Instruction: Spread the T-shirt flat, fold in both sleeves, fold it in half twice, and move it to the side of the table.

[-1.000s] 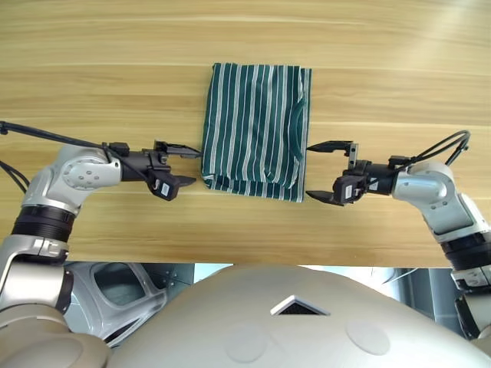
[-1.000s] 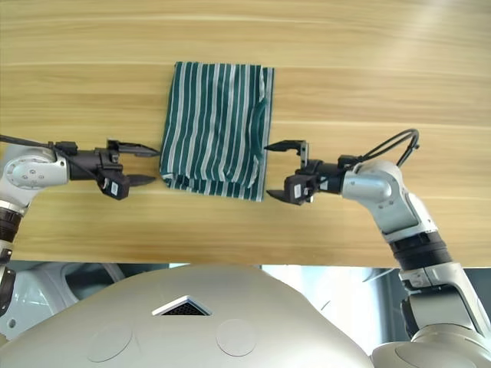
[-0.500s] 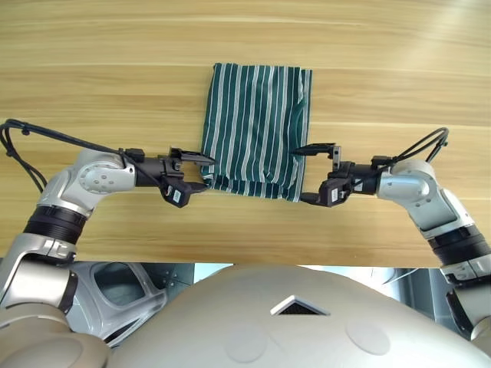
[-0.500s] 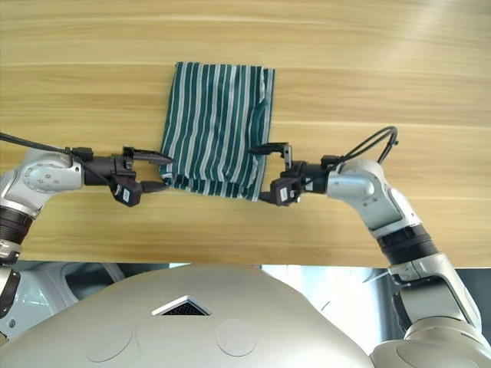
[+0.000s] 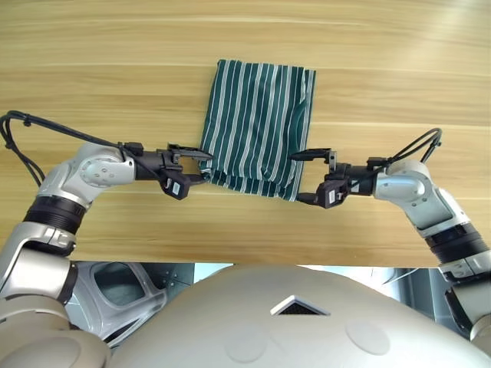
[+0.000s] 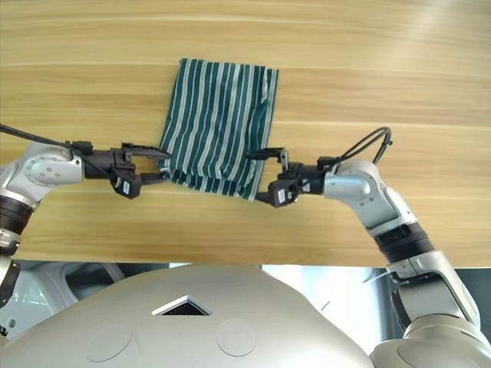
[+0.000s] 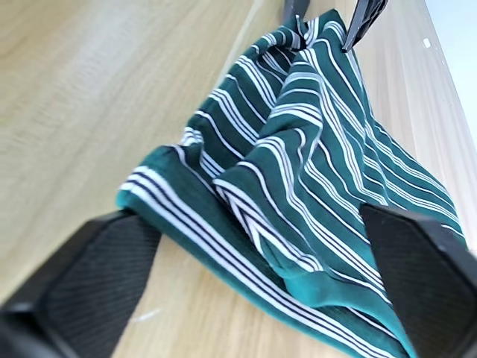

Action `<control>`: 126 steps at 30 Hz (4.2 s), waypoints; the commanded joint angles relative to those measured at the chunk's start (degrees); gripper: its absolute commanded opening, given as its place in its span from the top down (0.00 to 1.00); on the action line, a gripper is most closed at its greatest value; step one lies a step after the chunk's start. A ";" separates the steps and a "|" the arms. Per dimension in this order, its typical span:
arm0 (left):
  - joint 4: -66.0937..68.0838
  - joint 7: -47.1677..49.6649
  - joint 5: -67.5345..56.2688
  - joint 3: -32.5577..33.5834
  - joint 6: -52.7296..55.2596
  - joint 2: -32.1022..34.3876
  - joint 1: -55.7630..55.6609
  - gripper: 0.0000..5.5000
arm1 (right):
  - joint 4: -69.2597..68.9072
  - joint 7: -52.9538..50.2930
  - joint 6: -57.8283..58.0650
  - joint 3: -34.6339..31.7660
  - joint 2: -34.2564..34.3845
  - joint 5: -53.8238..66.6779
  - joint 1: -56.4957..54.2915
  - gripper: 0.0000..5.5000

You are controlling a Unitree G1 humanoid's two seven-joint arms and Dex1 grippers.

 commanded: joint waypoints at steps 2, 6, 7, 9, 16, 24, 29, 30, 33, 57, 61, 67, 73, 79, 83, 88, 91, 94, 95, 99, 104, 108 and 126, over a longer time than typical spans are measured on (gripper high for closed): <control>6.02 -1.91 7.57 -4.36 1.36 0.68 1.70 0.64 | 2.35 2.59 0.82 2.64 -0.50 -2.61 1.30 0.33; 7.60 -1.16 7.62 -5.14 0.12 0.63 1.40 0.74 | 2.97 2.27 0.36 3.34 0.17 -2.62 0.59 0.43; 7.95 -0.91 7.69 -5.28 -0.17 0.57 1.33 0.79 | 3.17 2.13 0.33 3.55 0.43 -2.67 0.37 0.48; 8.60 -0.40 7.90 -5.53 -0.67 0.41 1.16 0.85 | 3.65 1.86 0.28 3.96 0.92 -2.70 -0.04 0.54; 10.44 1.40 8.55 -6.61 -2.16 -0.12 0.53 0.99 | 6.00 1.07 -0.33 4.73 2.72 -2.93 -0.97 0.76; 11.71 3.53 9.39 -7.25 -3.36 -0.86 -0.15 0.99 | 6.73 0.73 -1.06 4.27 2.68 -1.99 -1.11 0.98; 9.82 2.30 5.94 -7.40 -4.96 -0.30 0.98 0.99 | 5.76 1.22 -1.53 1.44 0.77 1.80 -0.66 0.99; 8.87 1.66 4.48 -7.49 -5.32 0.05 1.48 0.99 | 5.47 1.49 -1.63 0.85 0.25 2.68 -0.50 0.99; 4.50 -0.59 -1.02 -8.22 -5.90 1.56 3.36 0.99 | 4.06 2.83 -1.87 -0.96 -1.60 5.87 0.41 0.99; -26.75 -9.56 -26.86 -2.81 1.05 13.05 19.35 0.99 | -10.83 14.95 -5.04 -6.58 -12.51 23.05 15.18 0.99; -27.47 -8.52 -27.34 -0.07 -0.51 14.29 23.91 0.99 | -11.97 15.38 -7.84 -9.42 -14.91 26.11 19.83 0.99; -30.23 -7.09 -32.54 2.97 -3.10 15.46 29.19 0.99 | -14.27 15.78 -9.57 -13.02 -16.23 30.79 23.04 0.99; -22.08 -6.80 -32.67 6.54 0.02 9.81 23.38 0.99 | -12.80 12.49 -4.93 -14.87 -11.09 30.10 16.23 0.99; -13.42 -5.61 -30.28 9.36 3.87 2.64 16.24 0.99 | -8.11 8.13 -0.52 -13.63 -4.33 21.55 8.69 0.99; -6.13 -4.65 -26.58 10.50 4.79 -1.91 11.84 0.99 | -3.46 4.57 2.10 -12.91 0.31 15.15 3.02 0.99; -2.10 -4.07 -24.58 11.43 4.32 -5.79 8.49 0.99 | 3.53 0.20 2.81 -11.58 4.84 7.86 -2.63 0.99; -1.75 -3.63 -24.33 11.95 4.18 -7.53 7.14 0.99 | 6.33 -2.36 3.29 -11.89 6.68 5.90 -5.06 0.99; -1.67 -4.08 -25.06 11.90 4.84 -9.18 5.72 0.99 | 9.62 -5.21 3.49 -11.56 8.17 3.10 -7.25 0.99; -1.29 -4.13 -25.04 11.90 5.06 -9.91 4.98 0.99 | 10.73 -6.08 3.56 -11.15 8.54 1.83 -7.83 0.99; 2.25 -1.73 -22.18 12.28 6.51 -14.21 0.18 0.99 | 16.06 -10.50 4.03 -9.61 10.12 -4.38 -10.21 0.99; 12.62 1.27 -18.05 12.31 7.58 -19.04 -5.74 0.99 | 21.78 -14.42 3.97 -7.18 11.93 -9.43 -12.81 0.99; 24.90 9.14 -9.57 11.40 8.24 -21.03 -11.87 0.99 | 25.45 -17.41 4.21 -6.39 13.21 -11.19 -14.53 0.99; 44.07 17.89 -6.06 14.16 11.98 -26.14 -18.47 0.63 | 28.82 -17.10 11.70 -12.96 17.51 1.63 -14.19 0.71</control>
